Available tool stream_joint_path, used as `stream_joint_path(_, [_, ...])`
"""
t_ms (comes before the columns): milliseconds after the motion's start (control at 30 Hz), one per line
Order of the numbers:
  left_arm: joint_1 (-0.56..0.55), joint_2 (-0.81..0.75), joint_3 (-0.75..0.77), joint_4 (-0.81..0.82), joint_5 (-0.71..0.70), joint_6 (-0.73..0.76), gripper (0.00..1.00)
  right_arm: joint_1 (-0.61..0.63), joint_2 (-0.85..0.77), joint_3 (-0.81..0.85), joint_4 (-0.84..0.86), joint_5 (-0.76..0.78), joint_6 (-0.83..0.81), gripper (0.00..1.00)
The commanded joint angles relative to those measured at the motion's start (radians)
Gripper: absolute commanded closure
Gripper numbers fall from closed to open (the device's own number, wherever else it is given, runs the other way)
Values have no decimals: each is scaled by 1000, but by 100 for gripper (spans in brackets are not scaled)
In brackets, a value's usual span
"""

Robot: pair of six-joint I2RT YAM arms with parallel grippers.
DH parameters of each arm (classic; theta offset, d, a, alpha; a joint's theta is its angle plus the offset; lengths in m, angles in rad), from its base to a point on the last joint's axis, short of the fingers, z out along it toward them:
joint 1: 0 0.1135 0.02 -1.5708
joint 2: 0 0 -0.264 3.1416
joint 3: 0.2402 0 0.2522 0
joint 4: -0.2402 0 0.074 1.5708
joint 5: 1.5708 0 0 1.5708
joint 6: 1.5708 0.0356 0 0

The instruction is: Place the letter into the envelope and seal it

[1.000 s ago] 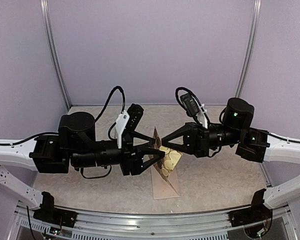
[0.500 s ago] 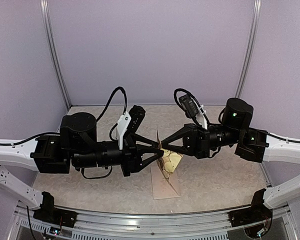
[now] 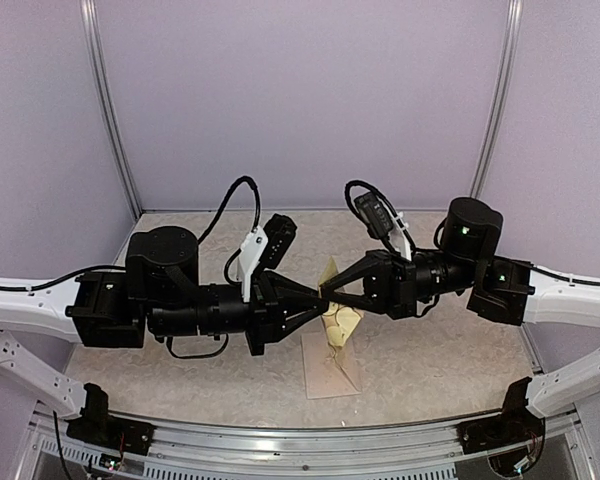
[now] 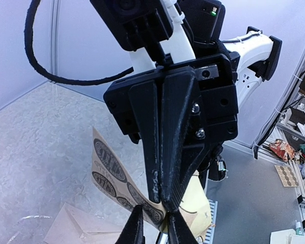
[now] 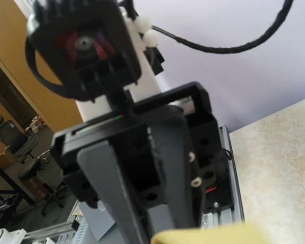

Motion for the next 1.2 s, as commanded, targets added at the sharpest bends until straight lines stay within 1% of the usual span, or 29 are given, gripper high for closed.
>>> stream_joint_path(0, [6,9,26,33,32,8,88,9,-1,-19,36,10,8,100])
stream_joint_path(233, [5,10,20,40,32,8,98,9,-12,-30,35,24,10,100])
stream_joint_path(333, [5,7,20,41,32,7,100,8,-17,-37,35,31,12,100])
stream_joint_path(400, [5,7,20,37,31,4,98,9,-22,-41,34,38,12,100])
stream_joint_path(433, [5,6,19,35,31,3,97,9,-25,-43,32,44,12,100])
stream_joint_path(467, [5,5,16,34,28,1,93,9,-27,-45,29,50,10,100])
stream_joint_path(500, [5,-1,13,32,23,-2,83,9,-28,-45,23,56,6,100])
stream_joint_path(600, [5,-24,-4,36,13,-9,70,9,-32,-46,10,65,0,100])
stream_joint_path(633, [7,-31,-10,42,12,-12,66,9,-32,-47,8,64,-1,100])
stream_joint_path(700, [14,-51,-22,55,12,-20,64,9,-32,-47,7,63,0,100])
stream_joint_path(767, [26,-74,-32,69,5,-39,64,9,-34,-47,7,63,1,100])
stream_joint_path(867, [45,-93,-35,73,-19,-69,70,9,-33,-48,9,64,1,100])
stream_joint_path(967, [55,-93,-31,68,-6,-80,74,8,-33,-50,10,62,2,100])
stream_joint_path(1167, [57,-54,-1,43,42,-97,75,8,-34,-50,10,64,2,100])
